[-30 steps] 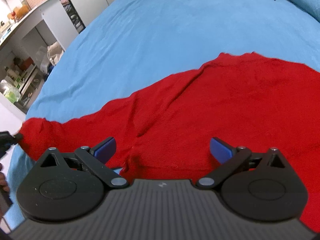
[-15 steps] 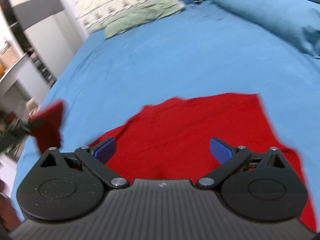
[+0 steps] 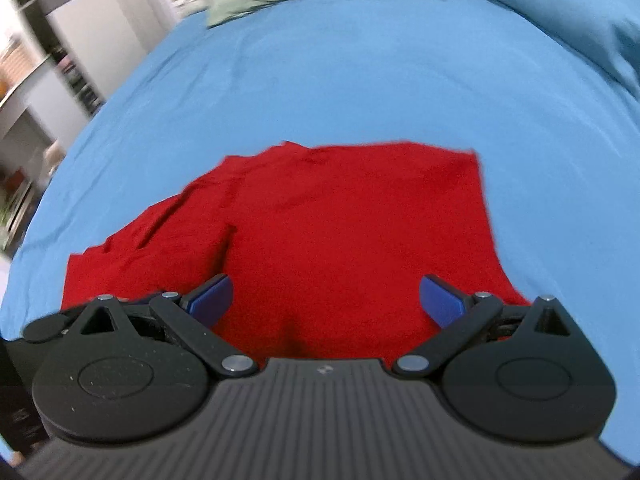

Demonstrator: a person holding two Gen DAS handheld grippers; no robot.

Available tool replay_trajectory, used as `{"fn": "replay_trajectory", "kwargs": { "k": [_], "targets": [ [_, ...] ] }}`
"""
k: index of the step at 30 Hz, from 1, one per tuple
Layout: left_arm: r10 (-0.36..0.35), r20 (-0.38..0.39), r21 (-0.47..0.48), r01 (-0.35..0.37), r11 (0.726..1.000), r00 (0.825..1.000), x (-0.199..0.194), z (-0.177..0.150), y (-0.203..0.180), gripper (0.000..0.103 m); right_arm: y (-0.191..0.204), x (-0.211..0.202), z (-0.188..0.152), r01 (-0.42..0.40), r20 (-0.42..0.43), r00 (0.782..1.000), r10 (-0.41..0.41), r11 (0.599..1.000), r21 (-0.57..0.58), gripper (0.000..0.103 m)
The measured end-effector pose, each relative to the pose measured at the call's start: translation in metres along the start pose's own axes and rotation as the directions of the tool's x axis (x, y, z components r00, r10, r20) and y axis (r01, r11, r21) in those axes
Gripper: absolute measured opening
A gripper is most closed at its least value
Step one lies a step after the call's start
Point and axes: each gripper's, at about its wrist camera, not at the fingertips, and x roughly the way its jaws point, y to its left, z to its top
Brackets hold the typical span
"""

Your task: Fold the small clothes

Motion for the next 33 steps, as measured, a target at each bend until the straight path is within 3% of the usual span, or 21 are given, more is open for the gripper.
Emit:
{"fn": "replay_trajectory", "kwargs": {
  "k": [5, 9, 12, 14, 15, 16, 18, 21, 24, 28, 33],
  "targets": [
    [0.107, -0.041, -0.089, -0.11, 0.99, 0.993, -0.025, -0.022, 0.054, 0.075, 0.06, 0.031, 0.008, -0.089, -0.132, 0.99, 0.059, 0.968, -0.233, 0.103],
    [0.199, -0.099, -0.138, -0.211, 0.968, 0.975, -0.033, -0.044, 0.093, 0.075, 0.114, 0.06, -0.013, -0.057, -0.127, 0.992, -0.004, 0.879, -0.473, 0.103],
    [0.24, -0.146, -0.183, -0.264, 0.947, 0.96, -0.042, -0.058, 0.113, 0.075, 0.141, 0.078, -0.029, -0.013, -0.088, 0.995, -0.047, 0.814, -0.581, 0.103],
    [0.248, -0.163, -0.211, -0.28, 0.937, 0.955, -0.042, -0.065, 0.121, 0.075, 0.152, 0.09, -0.034, 0.024, -0.062, 0.995, -0.079, 0.786, -0.618, 0.096],
    [0.253, -0.171, -0.223, -0.287, 0.932, 0.952, -0.042, -0.067, 0.124, 0.075, 0.155, 0.093, -0.033, 0.031, -0.054, 0.995, -0.081, 0.785, -0.618, 0.085],
    [0.256, -0.182, -0.236, -0.295, 0.926, 0.95, -0.042, -0.07, 0.129, 0.075, 0.154, 0.093, -0.031, 0.038, -0.042, 0.996, -0.08, 0.796, -0.605, 0.077],
    [0.253, -0.19, -0.265, -0.298, 0.917, 0.949, -0.043, -0.074, 0.135, 0.075, 0.15, 0.093, -0.02, 0.068, -0.013, 0.996, -0.09, 0.834, -0.547, 0.071],
    [0.238, -0.185, -0.292, -0.285, 0.913, 0.953, -0.047, -0.076, 0.137, 0.075, 0.128, 0.082, -0.01, 0.104, 0.031, 0.994, -0.1, 0.916, -0.386, 0.071],
    [0.227, -0.182, -0.288, -0.273, 0.918, 0.957, -0.047, -0.075, 0.137, 0.075, 0.093, 0.072, -0.01, 0.099, 0.011, 0.995, -0.099, 0.973, -0.209, 0.071],
    [0.224, -0.177, -0.276, -0.267, 0.924, 0.958, -0.039, -0.075, 0.142, 0.075, 0.058, 0.07, -0.019, 0.043, -0.03, 0.999, -0.044, 0.999, -0.03, 0.069],
    [0.224, -0.175, -0.272, -0.266, 0.925, 0.959, -0.035, -0.079, 0.145, 0.075, 0.051, 0.067, -0.019, 0.01, 0.001, 1.0, -0.01, 1.0, -0.015, 0.061]
  ]
}}
